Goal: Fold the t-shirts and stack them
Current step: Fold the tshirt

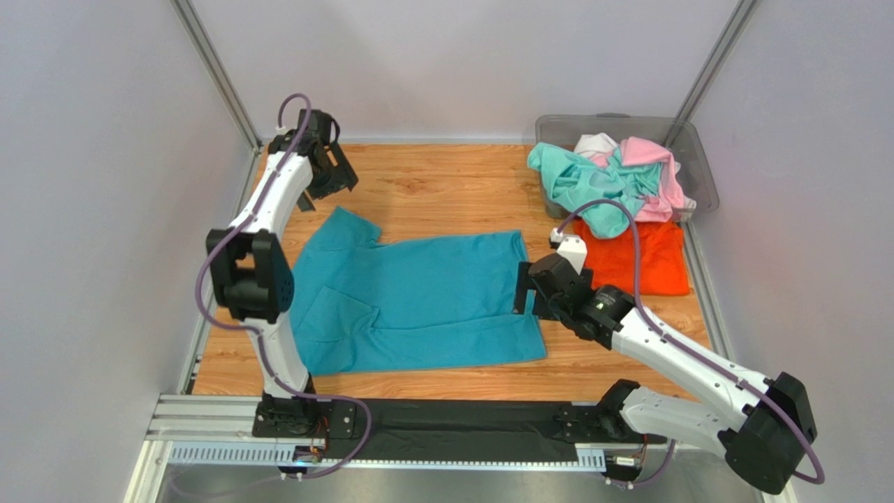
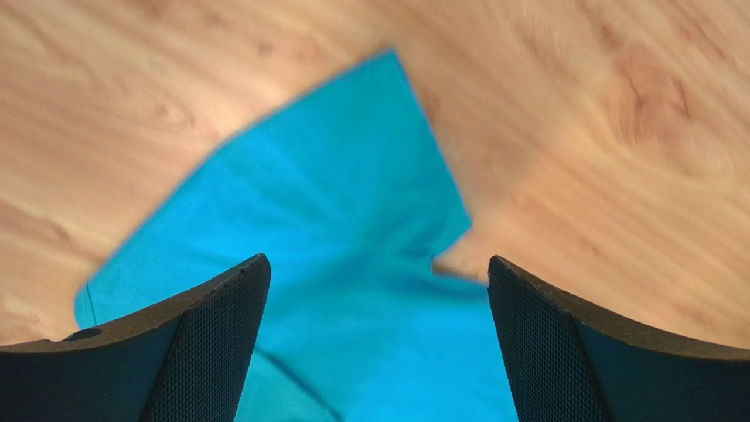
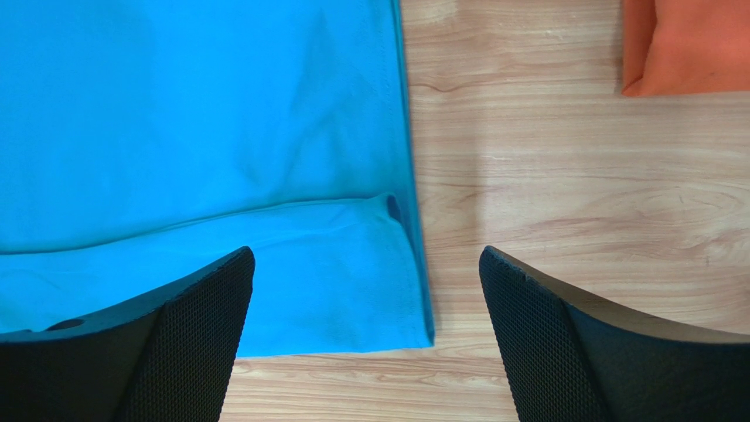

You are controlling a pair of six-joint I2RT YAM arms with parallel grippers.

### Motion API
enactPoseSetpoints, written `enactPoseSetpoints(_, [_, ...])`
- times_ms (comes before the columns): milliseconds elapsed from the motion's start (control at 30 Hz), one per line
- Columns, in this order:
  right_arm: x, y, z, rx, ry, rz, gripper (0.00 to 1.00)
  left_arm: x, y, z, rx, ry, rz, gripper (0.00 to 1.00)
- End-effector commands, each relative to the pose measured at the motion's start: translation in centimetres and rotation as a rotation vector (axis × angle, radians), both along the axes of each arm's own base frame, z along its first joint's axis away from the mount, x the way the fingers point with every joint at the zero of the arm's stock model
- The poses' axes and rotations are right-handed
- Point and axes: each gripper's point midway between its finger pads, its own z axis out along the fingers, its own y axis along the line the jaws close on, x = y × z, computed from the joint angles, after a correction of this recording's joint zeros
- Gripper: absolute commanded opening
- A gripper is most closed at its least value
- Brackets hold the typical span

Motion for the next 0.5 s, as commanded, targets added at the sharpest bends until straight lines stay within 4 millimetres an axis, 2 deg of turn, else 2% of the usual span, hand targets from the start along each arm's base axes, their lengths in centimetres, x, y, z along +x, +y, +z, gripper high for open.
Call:
enactPoseSetpoints(0, [0.2, -1.0, 0.0, -0.017, -0.036, 0.003, 1.00, 2.6, 2.4, 0.4, 0.165, 0.080, -0.018, 0.98])
enactPoseSetpoints(33, [0.0, -1.2, -0.5, -0.022, -0.028, 0.002, 1.00, 3.0, 2.8, -2.1, 0.200, 0.162, -0.032, 0.97])
enactPoseSetpoints(67, [-0.1, -1.4, -0.5, -0.025, -0.031, 0.003, 1.00, 4.9, 3.1, -0.7, 0.224, 0.115, -0.031, 0.97])
enactPoseSetpoints(100, [-0.1, -1.6, -0.7, -0.029, -0.029, 0.000, 1.00, 5.6, 3.2, -1.1, 0.242, 0.129, -0.056, 0.94])
enactPoseSetpoints(133, [-0.3, -1.8, -1.1, -0.035, -0.024, -0.003, 1.00, 6.3, 3.4, -3.2, 0.247, 0.169, -0.061, 0.92])
enactPoseSetpoints(167, [-0.2, -1.9, -1.1, -0.034, -0.025, -0.005, 1.00, 7.5, 3.2, -2.5, 0.239, 0.135, -0.069, 0.90])
enactPoseSetpoints(233, [-0.2, -2.2, -1.4, -0.045, -0.024, -0.012, 1.00, 8.3, 3.2, -4.3, 0.238, 0.159, -0.084, 0.87])
enactPoseSetpoints(333, [-0.1, -2.3, -1.4, -0.047, -0.028, -0.014, 1.00, 9.9, 2.5, -5.9, 0.215, 0.129, -0.102, 0.80])
enactPoseSetpoints(400, [-0.2, -2.3, -1.7, -0.050, -0.023, -0.011, 1.00, 10.5, 1.9, -6.8, 0.187, 0.121, -0.109, 0.79])
enactPoseSetpoints(467, [-0.4, -2.5, -1.9, -0.052, -0.019, -0.008, 1.00, 10.9, 1.5, -8.2, 0.167, 0.128, -0.121, 0.70])
